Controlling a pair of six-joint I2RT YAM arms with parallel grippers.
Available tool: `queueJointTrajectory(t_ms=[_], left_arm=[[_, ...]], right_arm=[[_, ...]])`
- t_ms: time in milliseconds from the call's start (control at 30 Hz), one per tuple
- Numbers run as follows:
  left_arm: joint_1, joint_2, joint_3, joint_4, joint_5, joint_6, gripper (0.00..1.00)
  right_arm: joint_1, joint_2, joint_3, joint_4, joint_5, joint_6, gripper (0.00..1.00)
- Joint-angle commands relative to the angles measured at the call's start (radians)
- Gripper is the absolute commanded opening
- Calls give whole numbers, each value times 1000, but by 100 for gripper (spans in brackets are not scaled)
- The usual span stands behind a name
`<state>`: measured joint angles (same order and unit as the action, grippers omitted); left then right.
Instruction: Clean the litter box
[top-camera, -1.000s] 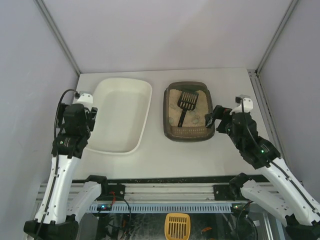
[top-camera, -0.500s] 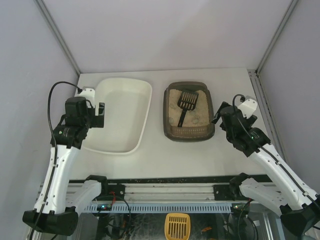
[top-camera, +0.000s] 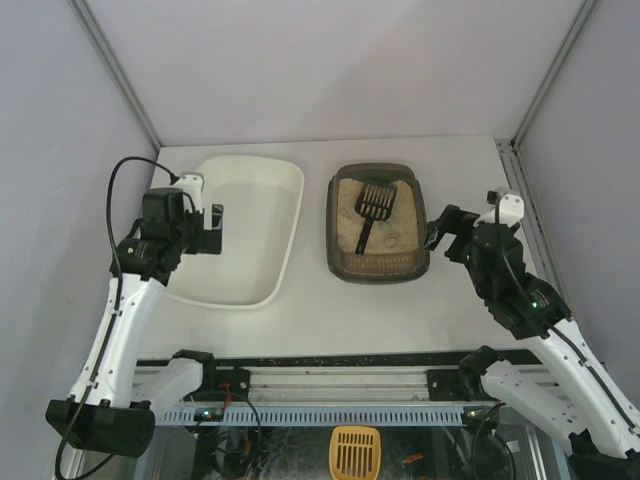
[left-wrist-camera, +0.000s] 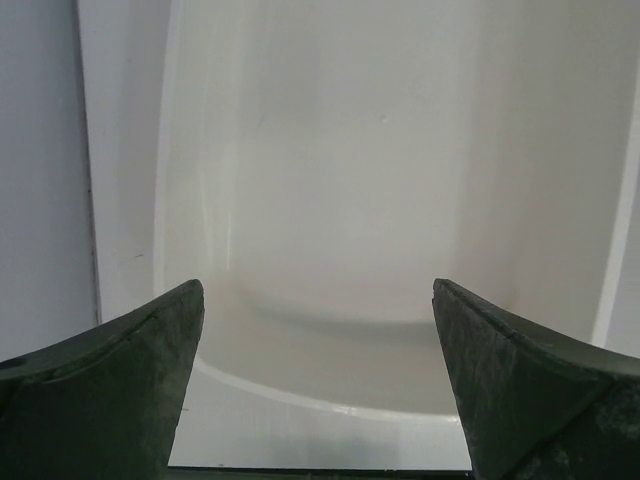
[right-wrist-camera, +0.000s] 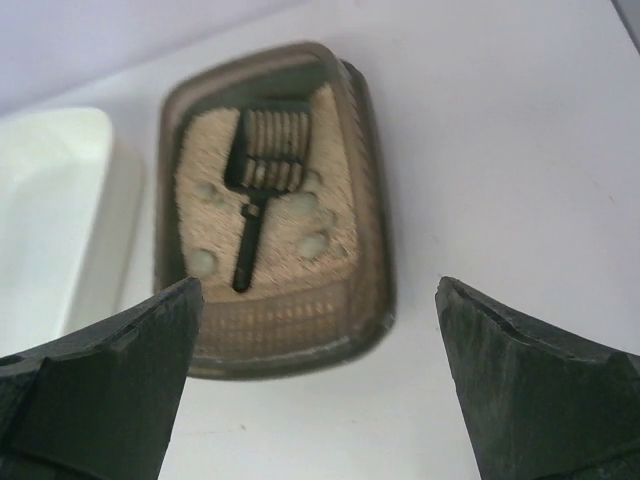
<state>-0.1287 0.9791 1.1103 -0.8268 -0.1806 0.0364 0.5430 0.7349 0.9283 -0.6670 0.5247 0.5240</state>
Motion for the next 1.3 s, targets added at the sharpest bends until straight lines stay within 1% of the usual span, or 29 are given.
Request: queueJointTrajectory(t_ms=[0, 67, 100, 167, 200, 267, 300, 333, 367, 400, 467, 500, 533, 633, 700, 767, 833, 933, 1000, 1133, 1267], left_arm=[[-12, 18, 113, -9, 131, -1, 99], [-19, 29, 135, -1, 185, 28, 100], [-19, 38, 145, 9, 237, 48, 100], [-20, 69, 170, 26, 367, 77, 100], [-19, 91, 194, 27, 441, 82, 100], [-20, 159, 278, -6, 615, 80, 100], [-21, 205, 327, -27, 680, 64, 100], [-20, 251, 374, -41, 723, 36, 100], [-20, 292, 422, -49, 749, 10, 100], [-20, 337, 466, -54, 764, -14, 100], [-20, 418, 538, -48, 763, -78, 100], [-20, 448, 570, -38, 755, -126, 100], [-20, 472, 582, -20, 750, -175, 100], [-33, 519, 594, 9, 665, -330, 100], [-49, 530, 607, -3, 511, -402, 100], [-53, 531, 615, -14, 435, -423, 100], [-52, 522, 617, -20, 376, -432, 100], [-51, 492, 607, -29, 345, -454, 100], [-50, 476, 595, -29, 353, -453, 100], [-50, 447, 566, -18, 366, -401, 100], [-49, 404, 532, 13, 316, -373, 100]], right_arm=[[-65, 67, 32, 203, -217, -97, 100], [-62, 180, 86, 220, -239, -90, 100], [-57, 244, 122, 233, -273, -105, 100], [-31, 388, 202, 246, -328, -130, 100], [-15, 466, 252, 245, -320, -130, 100], [17, 597, 333, 262, -303, -123, 100], [26, 650, 354, 283, -290, -110, 100], [23, 722, 376, 297, -282, -82, 100], [18, 756, 405, 295, -300, -51, 100], [-8, 821, 438, 281, -327, -19, 96], [-35, 909, 505, 234, -349, 34, 79], [-39, 944, 530, 218, -344, 45, 74], [-39, 973, 559, 204, -338, 53, 72], [-20, 1049, 622, 163, -330, 61, 72], [-4, 1098, 671, 104, -287, 68, 71], [12, 1142, 706, 47, -244, 78, 70], [18, 1158, 698, 24, -222, 95, 70], [16, 1167, 663, 23, -233, 126, 71], [15, 1173, 644, 18, -245, 144, 71], [20, 1165, 600, -11, -228, 196, 70], [20, 1147, 538, 6, -207, 233, 70]])
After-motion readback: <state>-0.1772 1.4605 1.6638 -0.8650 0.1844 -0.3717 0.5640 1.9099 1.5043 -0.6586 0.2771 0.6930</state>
